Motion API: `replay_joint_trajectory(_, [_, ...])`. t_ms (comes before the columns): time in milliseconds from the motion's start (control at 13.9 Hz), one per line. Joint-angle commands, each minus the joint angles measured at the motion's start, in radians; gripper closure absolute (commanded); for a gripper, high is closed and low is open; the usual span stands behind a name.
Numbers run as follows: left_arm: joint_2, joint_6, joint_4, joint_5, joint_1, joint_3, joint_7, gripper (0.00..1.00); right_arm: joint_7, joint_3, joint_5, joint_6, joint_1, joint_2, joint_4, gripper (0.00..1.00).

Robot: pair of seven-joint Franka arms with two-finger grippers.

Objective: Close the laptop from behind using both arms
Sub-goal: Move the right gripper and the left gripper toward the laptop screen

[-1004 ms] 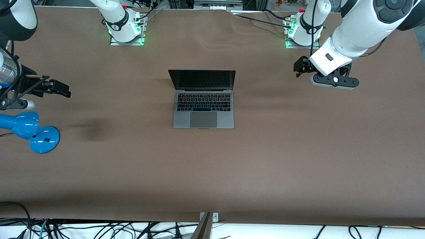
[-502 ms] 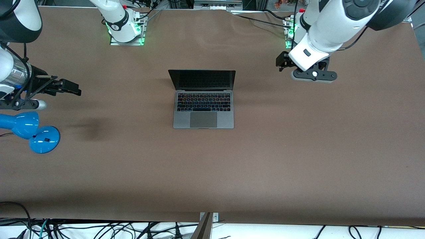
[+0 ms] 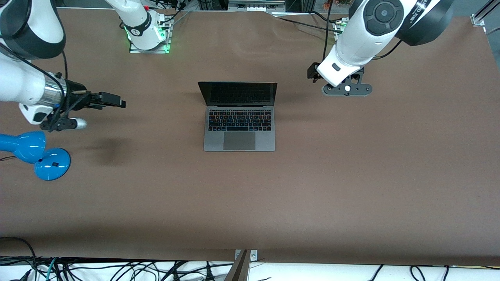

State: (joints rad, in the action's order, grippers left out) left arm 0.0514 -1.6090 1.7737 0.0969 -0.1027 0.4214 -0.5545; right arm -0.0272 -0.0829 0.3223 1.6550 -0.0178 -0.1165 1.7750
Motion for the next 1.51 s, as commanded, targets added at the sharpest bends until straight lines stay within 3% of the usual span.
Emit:
replay_joint_trajectory(0, [0.016, -0.003, -0.002, 0.015, 0.005, 0.051, -0.059, 0.0, -0.002, 0.002, 0.047, 0.064, 0.051, 0.034, 0.069, 0.0])
replay_joint_trajectory(287, [0.054, -0.04, -0.008, 0.037, 0.003, 0.091, -0.134, 0.0, -0.023, 0.0, 0.096, 0.114, 0.146, 0.015, 0.073, 0.05])
replay_joint_trajectory(502, [0.08, -0.08, -0.013, 0.037, 0.002, 0.149, -0.235, 0.02, -0.109, -0.006, 0.113, 0.109, 0.205, 0.005, 0.073, 0.31])
replay_joint_trajectory(574, [0.085, -0.091, -0.013, 0.037, 0.001, 0.167, -0.261, 0.02, -0.132, -0.018, 0.113, 0.111, 0.219, 0.002, 0.073, 0.45])
replay_joint_trajectory(789, [0.125, -0.144, -0.016, 0.037, 0.001, 0.229, -0.379, 0.06, -0.209, -0.075, 0.112, 0.114, 0.252, -0.015, 0.073, 0.71])
replay_joint_trajectory(861, [0.142, -0.172, -0.016, 0.035, 0.0, 0.247, -0.402, 0.2, -0.223, -0.075, 0.112, 0.114, 0.28, -0.023, 0.073, 0.83])
replay_joint_trajectory(933, [0.156, -0.195, -0.016, 0.033, 0.0, 0.263, -0.418, 0.49, -0.235, -0.075, 0.112, 0.115, 0.307, -0.029, 0.073, 0.92])
replay_joint_trajectory(1076, [0.172, -0.212, -0.016, 0.026, -0.012, 0.267, -0.42, 0.96, -0.27, -0.077, 0.112, 0.114, 0.344, -0.041, 0.073, 0.94])
replay_joint_trajectory(1148, [0.18, -0.216, -0.016, 0.023, -0.021, 0.267, -0.426, 1.0, -0.275, -0.077, 0.112, 0.114, 0.367, -0.048, 0.073, 0.95])
replay_joint_trajectory(1435, [0.223, -0.247, -0.016, 0.018, -0.06, 0.267, -0.436, 1.0, -0.278, -0.078, 0.112, 0.103, 0.415, -0.055, 0.115, 1.0])
